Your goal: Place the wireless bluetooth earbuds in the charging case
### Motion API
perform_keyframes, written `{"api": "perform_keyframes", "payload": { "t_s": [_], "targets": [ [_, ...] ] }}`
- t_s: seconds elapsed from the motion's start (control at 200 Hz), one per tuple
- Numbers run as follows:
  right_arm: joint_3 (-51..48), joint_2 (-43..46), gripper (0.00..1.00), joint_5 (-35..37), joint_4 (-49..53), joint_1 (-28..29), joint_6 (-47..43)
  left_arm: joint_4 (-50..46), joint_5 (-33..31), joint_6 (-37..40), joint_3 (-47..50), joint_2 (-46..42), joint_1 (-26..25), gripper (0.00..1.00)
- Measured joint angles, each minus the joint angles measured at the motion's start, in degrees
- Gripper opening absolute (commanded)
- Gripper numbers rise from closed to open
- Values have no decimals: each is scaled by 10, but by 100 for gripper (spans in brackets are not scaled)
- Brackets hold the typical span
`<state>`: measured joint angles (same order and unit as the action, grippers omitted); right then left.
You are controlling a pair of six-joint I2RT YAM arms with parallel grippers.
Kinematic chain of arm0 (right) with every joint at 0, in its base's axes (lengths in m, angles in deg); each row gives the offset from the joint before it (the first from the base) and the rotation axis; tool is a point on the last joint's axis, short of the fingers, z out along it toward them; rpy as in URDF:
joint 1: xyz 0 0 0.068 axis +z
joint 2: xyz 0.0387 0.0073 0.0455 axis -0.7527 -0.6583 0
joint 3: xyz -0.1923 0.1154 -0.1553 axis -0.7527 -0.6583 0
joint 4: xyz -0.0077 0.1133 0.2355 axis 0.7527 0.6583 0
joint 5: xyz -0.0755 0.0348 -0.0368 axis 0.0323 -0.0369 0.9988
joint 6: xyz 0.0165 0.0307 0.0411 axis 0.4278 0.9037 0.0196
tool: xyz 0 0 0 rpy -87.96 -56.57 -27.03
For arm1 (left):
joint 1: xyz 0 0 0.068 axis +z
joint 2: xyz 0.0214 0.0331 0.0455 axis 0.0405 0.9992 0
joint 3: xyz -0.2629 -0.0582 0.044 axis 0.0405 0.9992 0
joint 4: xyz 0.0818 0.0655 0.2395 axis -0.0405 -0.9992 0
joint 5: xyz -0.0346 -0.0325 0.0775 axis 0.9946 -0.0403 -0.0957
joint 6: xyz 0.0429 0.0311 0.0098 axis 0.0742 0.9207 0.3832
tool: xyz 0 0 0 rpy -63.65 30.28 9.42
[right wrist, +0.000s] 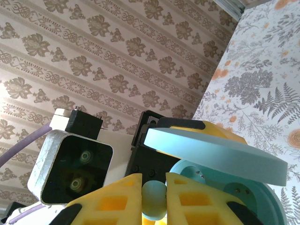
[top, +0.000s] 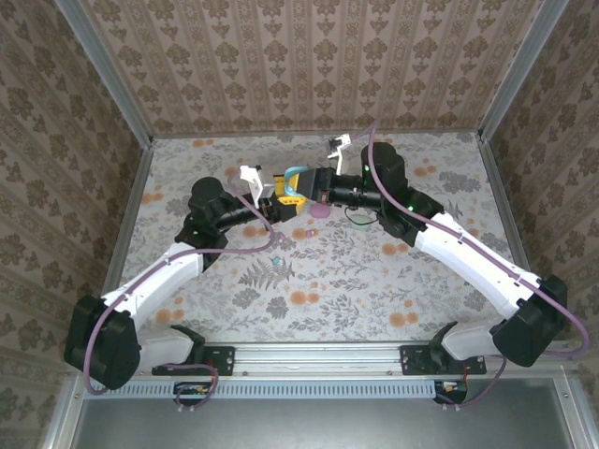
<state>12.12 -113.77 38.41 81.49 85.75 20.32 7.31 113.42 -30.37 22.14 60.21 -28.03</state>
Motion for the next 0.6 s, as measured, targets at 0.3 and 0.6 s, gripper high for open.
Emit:
{"api": "perform_keyframes", "payload": {
  "t_s": [0.3, 0.6],
  "targets": [
    [-6, -2, 16, 24, -25, 3, 5, 3, -4, -6, 0, 0, 0, 34],
    [-2, -4, 18, 52, -12, 11, -10, 4, -13, -16, 0, 4, 0, 34]
  ]
}}
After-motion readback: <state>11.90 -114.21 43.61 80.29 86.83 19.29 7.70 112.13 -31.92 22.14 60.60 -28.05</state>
